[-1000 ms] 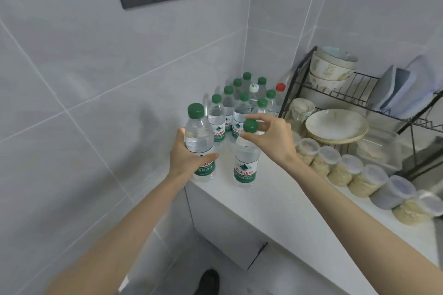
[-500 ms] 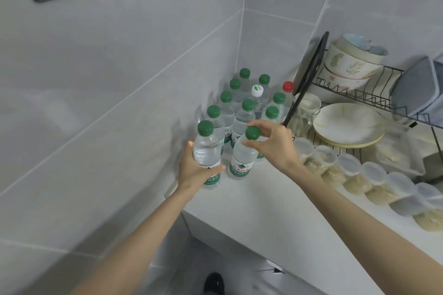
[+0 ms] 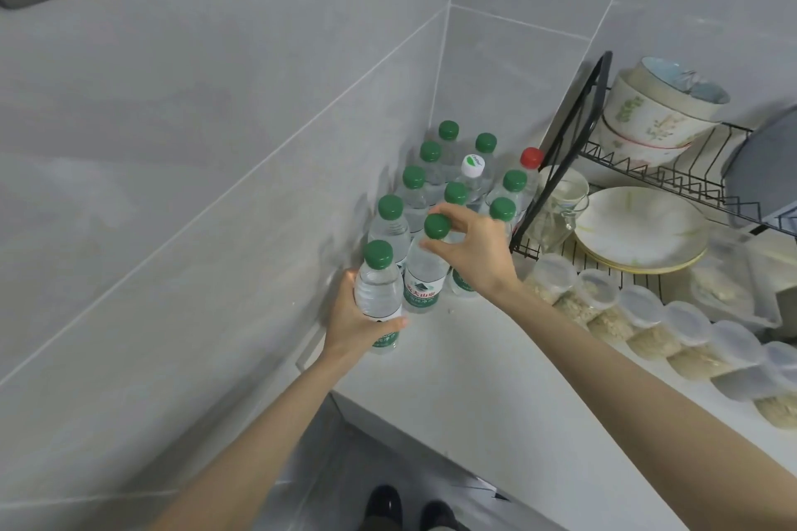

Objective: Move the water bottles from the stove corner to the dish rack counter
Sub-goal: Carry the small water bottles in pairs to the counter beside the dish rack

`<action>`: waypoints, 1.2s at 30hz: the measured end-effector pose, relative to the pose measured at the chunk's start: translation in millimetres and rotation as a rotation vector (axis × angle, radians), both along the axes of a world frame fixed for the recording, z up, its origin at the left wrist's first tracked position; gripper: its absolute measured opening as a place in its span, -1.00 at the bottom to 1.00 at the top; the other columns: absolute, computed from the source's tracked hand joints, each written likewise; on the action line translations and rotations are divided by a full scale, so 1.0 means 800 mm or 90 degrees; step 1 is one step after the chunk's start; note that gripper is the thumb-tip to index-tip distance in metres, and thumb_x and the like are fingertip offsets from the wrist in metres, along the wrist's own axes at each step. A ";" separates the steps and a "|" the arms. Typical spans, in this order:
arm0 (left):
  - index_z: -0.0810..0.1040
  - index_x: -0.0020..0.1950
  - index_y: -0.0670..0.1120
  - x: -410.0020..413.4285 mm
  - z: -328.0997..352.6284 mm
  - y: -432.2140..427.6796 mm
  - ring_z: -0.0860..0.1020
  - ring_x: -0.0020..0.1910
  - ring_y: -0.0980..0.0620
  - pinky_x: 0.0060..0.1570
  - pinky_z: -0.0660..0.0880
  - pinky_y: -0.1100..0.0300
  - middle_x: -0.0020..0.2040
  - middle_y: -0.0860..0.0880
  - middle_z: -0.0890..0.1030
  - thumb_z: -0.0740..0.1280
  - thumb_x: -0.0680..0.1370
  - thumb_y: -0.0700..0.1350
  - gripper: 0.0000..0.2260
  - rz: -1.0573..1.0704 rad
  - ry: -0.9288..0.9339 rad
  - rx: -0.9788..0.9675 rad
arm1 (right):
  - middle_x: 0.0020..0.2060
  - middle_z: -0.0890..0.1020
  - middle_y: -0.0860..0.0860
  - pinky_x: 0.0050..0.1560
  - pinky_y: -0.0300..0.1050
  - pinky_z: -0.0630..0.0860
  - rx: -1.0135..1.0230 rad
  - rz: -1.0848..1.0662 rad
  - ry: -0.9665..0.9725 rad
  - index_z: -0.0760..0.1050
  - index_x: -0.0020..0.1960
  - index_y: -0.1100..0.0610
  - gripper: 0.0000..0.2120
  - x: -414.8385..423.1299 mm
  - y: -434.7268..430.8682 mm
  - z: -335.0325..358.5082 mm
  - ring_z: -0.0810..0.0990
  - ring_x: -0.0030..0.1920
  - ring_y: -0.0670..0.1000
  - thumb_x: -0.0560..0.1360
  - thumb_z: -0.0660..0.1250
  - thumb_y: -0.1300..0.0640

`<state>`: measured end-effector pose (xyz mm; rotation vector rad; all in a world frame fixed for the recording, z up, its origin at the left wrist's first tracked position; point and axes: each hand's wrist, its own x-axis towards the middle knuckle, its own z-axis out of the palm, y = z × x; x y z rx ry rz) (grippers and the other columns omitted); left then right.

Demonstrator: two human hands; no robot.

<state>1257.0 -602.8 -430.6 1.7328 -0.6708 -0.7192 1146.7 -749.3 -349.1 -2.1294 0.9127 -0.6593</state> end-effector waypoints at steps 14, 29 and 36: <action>0.40 0.17 0.16 -0.052 0.011 -0.004 0.58 0.00 0.18 -0.11 0.49 0.31 -0.01 0.19 0.61 0.63 0.15 -0.15 -0.30 -0.086 -0.049 0.043 | 0.04 0.65 -0.19 0.04 -0.33 0.54 0.069 0.195 0.073 0.58 0.20 -0.04 -0.68 -0.079 0.027 0.064 0.61 0.00 -0.17 0.45 0.42 -0.02; 0.45 0.23 0.09 -0.073 0.039 -0.045 0.52 0.14 0.22 0.15 0.47 0.19 0.12 0.20 0.58 0.56 0.27 0.05 -0.43 -0.263 -0.125 0.097 | -0.09 0.68 -0.04 0.01 -0.33 0.45 -0.088 0.069 0.097 0.60 0.13 0.08 -0.67 -0.106 0.010 0.065 0.58 -0.12 -0.10 0.38 0.50 0.09; 0.39 0.41 -0.09 -0.052 0.030 -0.036 0.42 0.36 0.08 0.33 0.33 0.23 0.35 0.04 0.47 0.36 0.51 -0.20 -0.53 -0.281 -0.162 0.131 | -0.08 0.70 0.00 0.08 -0.13 0.49 -0.056 0.015 0.100 0.61 0.11 0.06 -0.69 -0.090 -0.001 0.025 0.60 -0.09 0.01 0.37 0.51 0.15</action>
